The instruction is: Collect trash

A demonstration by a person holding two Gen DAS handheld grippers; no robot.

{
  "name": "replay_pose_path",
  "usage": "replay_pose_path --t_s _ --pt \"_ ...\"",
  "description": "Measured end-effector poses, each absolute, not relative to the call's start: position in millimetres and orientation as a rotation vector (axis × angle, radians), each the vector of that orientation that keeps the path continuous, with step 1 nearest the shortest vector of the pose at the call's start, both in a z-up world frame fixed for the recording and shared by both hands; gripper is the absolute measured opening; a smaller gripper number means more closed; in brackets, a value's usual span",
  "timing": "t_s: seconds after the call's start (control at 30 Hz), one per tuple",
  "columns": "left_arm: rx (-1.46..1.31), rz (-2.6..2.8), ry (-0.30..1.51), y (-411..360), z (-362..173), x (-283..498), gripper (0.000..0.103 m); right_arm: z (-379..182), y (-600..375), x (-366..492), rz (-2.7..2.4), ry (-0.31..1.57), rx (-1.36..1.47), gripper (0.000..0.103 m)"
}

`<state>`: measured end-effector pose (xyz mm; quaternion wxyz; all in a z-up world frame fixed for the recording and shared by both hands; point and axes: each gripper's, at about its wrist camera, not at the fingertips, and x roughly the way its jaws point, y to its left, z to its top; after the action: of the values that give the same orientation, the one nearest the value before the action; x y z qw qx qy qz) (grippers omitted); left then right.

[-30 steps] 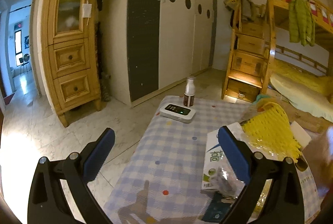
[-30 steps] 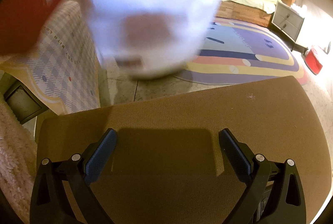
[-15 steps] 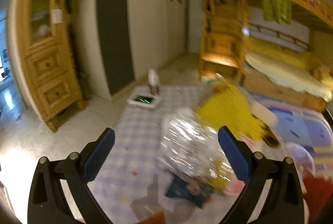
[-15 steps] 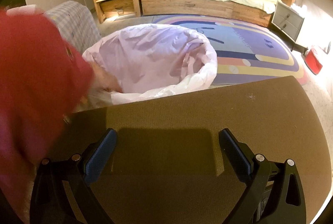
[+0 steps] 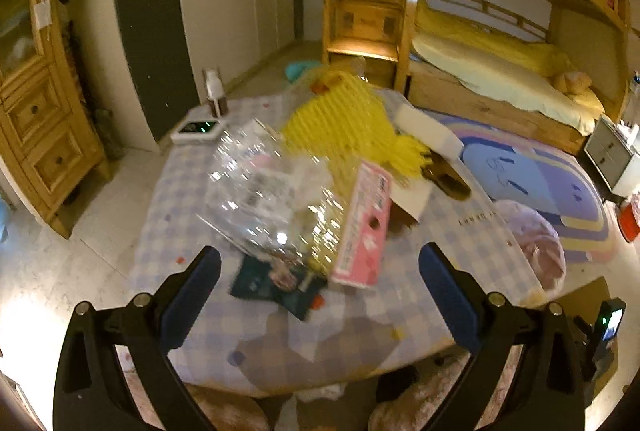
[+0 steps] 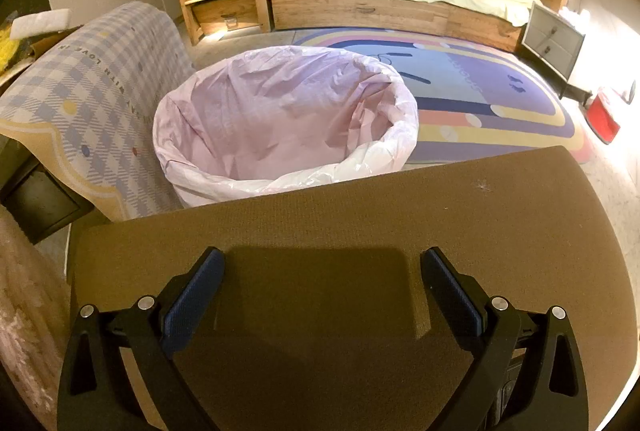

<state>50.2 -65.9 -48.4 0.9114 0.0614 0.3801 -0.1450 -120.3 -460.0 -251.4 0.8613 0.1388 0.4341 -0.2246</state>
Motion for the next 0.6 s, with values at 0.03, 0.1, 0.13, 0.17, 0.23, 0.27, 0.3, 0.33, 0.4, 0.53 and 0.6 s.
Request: replay_pose_path --t_s 0.03,0.1,0.13,0.17,0.23,0.27,0.3,0.33,0.4,0.53,0.6 --pt "0.131 -0.301 0.79 -68.0 -49.8 49.4 0.096 -251.8 -460.8 -119.7 -0.471 0.911 0.291 0.097" --pt "0.145 -0.308 0.804 -74.7 -53.1 46.6 0.096 -251.3 -459.8 -120.5 -0.471 0.911 0.292 0.097" --pt "0.154 -0.312 0.815 -78.4 -55.1 44.7 0.096 -251.4 -460.1 -120.3 -0.471 0.911 0.292 0.097" --pt "0.161 -0.313 0.822 -80.9 -55.8 43.0 0.096 -251.3 -459.8 -120.5 -0.471 0.911 0.291 0.097" --pt "0.174 -0.316 0.832 -84.8 -57.5 39.6 0.096 -251.5 -460.6 -120.0 -0.471 0.911 0.292 0.097" --pt "0.178 -0.315 0.833 -85.5 -57.3 37.6 0.096 -251.4 -460.1 -120.2 -0.471 0.911 0.292 0.097" --pt "0.181 -0.313 0.834 -86.3 -57.9 36.1 0.096 -251.4 -460.2 -119.9 -0.472 0.912 0.291 0.097" --pt "0.185 -0.309 0.836 -86.5 -58.6 35.0 0.096 -251.1 -459.6 -120.4 -0.473 0.912 0.29 0.097" --pt "0.189 -0.303 0.84 -86.2 -58.2 33.6 0.096 -251.3 -461.4 -120.1 -0.472 0.911 0.291 0.097" --pt "0.201 -0.289 0.845 -82.8 -56.7 31.3 0.096 -249.5 -463.9 -117.5 -0.475 0.926 0.296 0.097" --pt "0.201 -0.277 0.844 -78.5 -54.3 31.5 0.096 -230.6 -459.9 -113.8 -0.501 0.936 0.331 0.097"
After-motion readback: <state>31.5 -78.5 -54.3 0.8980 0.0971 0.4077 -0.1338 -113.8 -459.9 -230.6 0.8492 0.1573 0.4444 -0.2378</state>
